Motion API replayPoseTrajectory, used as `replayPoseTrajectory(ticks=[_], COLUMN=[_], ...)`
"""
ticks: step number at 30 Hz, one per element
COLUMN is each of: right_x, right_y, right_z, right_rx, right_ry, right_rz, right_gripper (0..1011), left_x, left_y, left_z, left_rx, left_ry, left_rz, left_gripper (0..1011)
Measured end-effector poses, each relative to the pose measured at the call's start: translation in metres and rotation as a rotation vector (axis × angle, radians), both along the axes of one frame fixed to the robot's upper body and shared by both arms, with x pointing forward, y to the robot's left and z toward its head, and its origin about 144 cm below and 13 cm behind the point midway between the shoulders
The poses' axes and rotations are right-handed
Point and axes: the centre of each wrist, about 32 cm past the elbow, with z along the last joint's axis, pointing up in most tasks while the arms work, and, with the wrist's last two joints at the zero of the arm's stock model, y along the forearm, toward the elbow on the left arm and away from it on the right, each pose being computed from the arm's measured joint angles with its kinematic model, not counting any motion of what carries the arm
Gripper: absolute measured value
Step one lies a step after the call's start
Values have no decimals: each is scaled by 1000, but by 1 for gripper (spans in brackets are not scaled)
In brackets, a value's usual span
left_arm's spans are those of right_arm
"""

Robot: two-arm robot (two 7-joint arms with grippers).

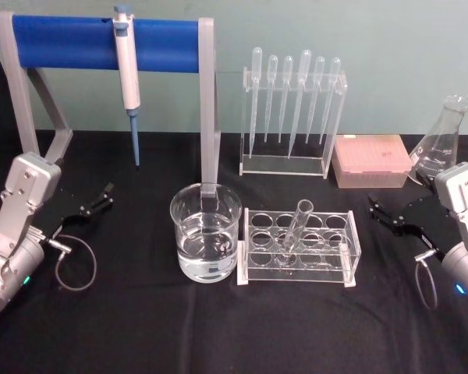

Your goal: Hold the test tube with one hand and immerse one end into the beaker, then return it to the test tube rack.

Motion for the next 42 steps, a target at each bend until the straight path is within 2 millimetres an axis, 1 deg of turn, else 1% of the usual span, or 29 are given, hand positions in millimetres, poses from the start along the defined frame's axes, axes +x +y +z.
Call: replayPoseTrajectory(ticks=[42], right_x=[0], right_y=[0], right_z=[0], right_rx=[0], right_ry=[0], right_rz=[0], right_gripper=[1002], left_x=[0], left_y=[0], left_z=[0], left_rx=[0], left_ry=[0], left_rz=[0], left_gripper=[1000])
